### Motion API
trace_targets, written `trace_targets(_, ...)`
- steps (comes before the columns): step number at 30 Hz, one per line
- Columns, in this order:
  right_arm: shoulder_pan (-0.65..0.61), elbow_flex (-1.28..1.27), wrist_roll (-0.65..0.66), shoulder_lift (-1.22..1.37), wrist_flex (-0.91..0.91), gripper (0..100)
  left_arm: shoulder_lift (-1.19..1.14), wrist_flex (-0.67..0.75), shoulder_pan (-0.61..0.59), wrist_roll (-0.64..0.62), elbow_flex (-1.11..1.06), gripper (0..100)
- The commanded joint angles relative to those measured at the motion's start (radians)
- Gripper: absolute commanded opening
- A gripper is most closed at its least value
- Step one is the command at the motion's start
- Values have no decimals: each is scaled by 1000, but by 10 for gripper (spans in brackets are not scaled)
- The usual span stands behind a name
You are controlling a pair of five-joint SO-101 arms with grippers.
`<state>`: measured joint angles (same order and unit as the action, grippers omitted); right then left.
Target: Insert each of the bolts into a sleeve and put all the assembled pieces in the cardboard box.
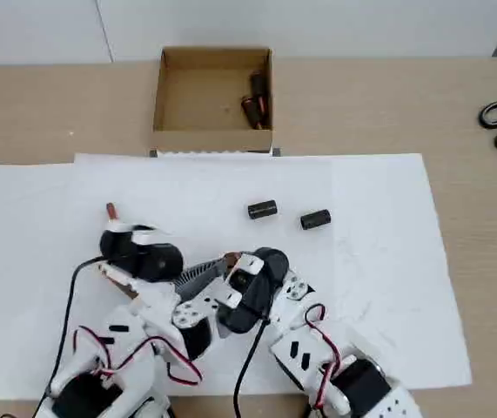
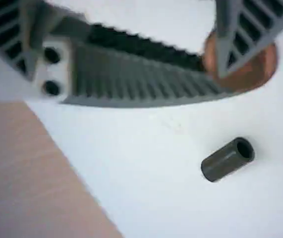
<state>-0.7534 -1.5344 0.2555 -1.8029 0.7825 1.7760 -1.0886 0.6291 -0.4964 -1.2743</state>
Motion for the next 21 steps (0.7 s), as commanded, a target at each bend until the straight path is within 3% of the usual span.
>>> trace_targets(1,2,5,8,-7,-27,3,3,8,-69,52,53,231)
trace_targets(4,2,5,8,-7,-27,3,3,9,-143,98,53,190)
trace_targets(9,13,-12,8,-7,-27,3,3,9,-229,121,47,0)
trace_targets(12,79,-25,-2,-4,-28,3,3,9,-281,127,1,6)
trace_targets(16,206,-26,-72,2,-28,3,3,26,-374,259,-130,6)
trace_targets(21,285,32,-81,4,-30,3,5,184,-551,338,-306,6)
